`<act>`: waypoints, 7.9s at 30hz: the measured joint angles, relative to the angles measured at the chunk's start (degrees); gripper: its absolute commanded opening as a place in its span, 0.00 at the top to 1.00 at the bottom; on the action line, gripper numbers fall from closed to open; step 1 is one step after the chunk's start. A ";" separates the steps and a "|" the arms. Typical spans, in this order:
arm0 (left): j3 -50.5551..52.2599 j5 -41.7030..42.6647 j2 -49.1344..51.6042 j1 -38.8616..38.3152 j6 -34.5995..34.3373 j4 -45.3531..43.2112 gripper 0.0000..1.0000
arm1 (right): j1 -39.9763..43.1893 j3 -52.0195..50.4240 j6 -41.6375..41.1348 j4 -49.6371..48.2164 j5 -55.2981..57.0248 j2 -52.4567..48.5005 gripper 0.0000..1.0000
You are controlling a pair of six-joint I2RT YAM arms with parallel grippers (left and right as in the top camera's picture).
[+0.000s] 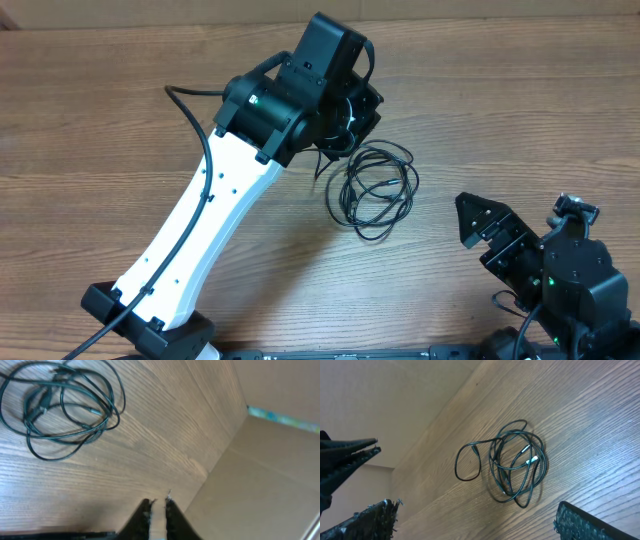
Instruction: Untangle cables
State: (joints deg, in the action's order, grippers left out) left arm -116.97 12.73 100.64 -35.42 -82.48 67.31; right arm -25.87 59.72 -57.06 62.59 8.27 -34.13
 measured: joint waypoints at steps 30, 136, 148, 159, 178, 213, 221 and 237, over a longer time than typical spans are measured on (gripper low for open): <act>27.45 -19.80 -0.02 -12.50 9.29 8.61 0.41 | 0.00 -0.07 0.02 1.27 -0.31 -6.56 0.00; 33.55 13.94 -32.52 2.19 55.58 -32.54 0.96 | -0.15 -0.15 12.35 -23.06 -24.81 -38.40 0.08; 26.12 16.87 -32.79 7.98 58.16 -28.81 0.96 | 0.04 -0.15 13.20 -22.69 -21.07 -48.22 0.12; 24.55 15.74 -34.14 21.75 58.93 -19.71 0.96 | 5.29 -0.15 13.49 -22.53 -19.87 -48.19 0.02; 24.15 14.71 -34.64 41.92 58.47 -19.28 0.96 | 27.61 -0.11 13.77 -13.44 -19.17 -46.36 0.00; 23.37 -26.14 -32.63 52.78 49.42 -7.89 0.96 | 25.14 -0.11 14.91 -5.95 -11.10 -46.23 0.00; 23.32 -35.26 -26.25 59.89 43.06 -4.98 0.96 | 21.68 -0.11 15.13 -5.95 -11.32 -46.23 0.00; -4.79 -28.35 -26.27 85.24 38.29 18.62 0.96 | 18.64 -0.11 15.10 -5.77 -12.41 -46.23 0.00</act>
State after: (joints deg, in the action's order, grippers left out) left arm -121.75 -15.62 74.37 49.82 -44.18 85.93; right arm -7.22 59.61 -41.95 56.82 -4.14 -80.36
